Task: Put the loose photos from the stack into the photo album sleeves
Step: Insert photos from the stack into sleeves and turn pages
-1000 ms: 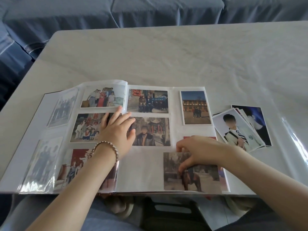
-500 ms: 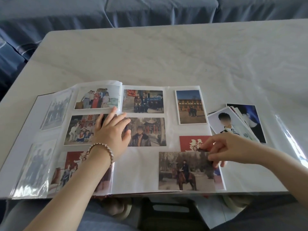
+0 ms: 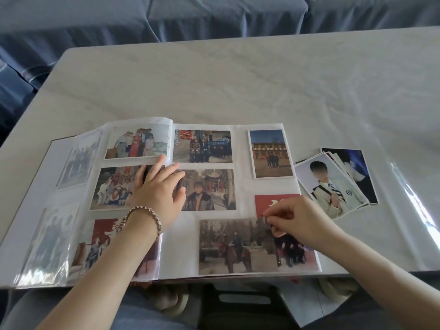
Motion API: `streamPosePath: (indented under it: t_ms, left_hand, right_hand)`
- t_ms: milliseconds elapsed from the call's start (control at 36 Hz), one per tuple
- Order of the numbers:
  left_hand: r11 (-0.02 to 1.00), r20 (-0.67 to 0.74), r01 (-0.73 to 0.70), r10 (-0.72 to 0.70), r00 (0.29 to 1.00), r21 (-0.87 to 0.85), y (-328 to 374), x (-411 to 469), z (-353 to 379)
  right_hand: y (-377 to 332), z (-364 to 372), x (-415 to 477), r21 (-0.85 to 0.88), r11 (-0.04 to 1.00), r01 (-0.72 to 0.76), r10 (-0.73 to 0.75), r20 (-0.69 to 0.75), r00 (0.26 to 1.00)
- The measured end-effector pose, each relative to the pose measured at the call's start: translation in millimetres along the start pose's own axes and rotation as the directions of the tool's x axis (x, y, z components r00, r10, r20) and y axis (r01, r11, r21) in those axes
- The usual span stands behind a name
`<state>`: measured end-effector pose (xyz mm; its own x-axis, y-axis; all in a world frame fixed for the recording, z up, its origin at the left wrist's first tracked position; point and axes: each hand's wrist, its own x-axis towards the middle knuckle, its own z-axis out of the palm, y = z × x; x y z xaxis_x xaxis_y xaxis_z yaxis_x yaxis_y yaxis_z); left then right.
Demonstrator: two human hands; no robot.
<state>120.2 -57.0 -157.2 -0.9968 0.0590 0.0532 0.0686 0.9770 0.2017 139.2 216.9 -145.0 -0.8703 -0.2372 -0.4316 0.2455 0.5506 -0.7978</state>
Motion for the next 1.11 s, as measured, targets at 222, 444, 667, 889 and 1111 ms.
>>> streamPosePath:
  t_ms: [222, 444, 667, 889, 1111]
  left_hand:
    - [1.0, 0.015, -0.003, 0.003, 1.0, 0.009, 0, 0, -1]
    - [1.0, 0.024, -0.009, 0.009, 1.0, 0.0, 0, 1, -2]
    - [1.0, 0.024, -0.006, 0.006, 1.0, -0.005, 0, 0, -2]
    - [1.0, 0.037, -0.012, 0.012, 0.999, -0.002, 1, 0, -3]
    - [1.0, 0.024, -0.01, 0.011, 1.0, -0.014, 1, 0, -2]
  right_hand:
    - [-12, 28, 2, 0.055, 0.998, -0.018, 0.021, -0.05, 0.999]
    - [-7, 21, -6, 0.129, 0.983, -0.133, 0.137, -0.023, 0.99]
    - [-10, 29, -11, 0.038, 0.989, -0.143, 0.142, 0.028, 0.989]
    - [-17, 48, -8, 0.168, 0.966, -0.195, 0.18, 0.103, 0.978]
    - [-13, 58, -8, 0.069, 0.991, -0.116, 0.125, -0.153, 0.98]
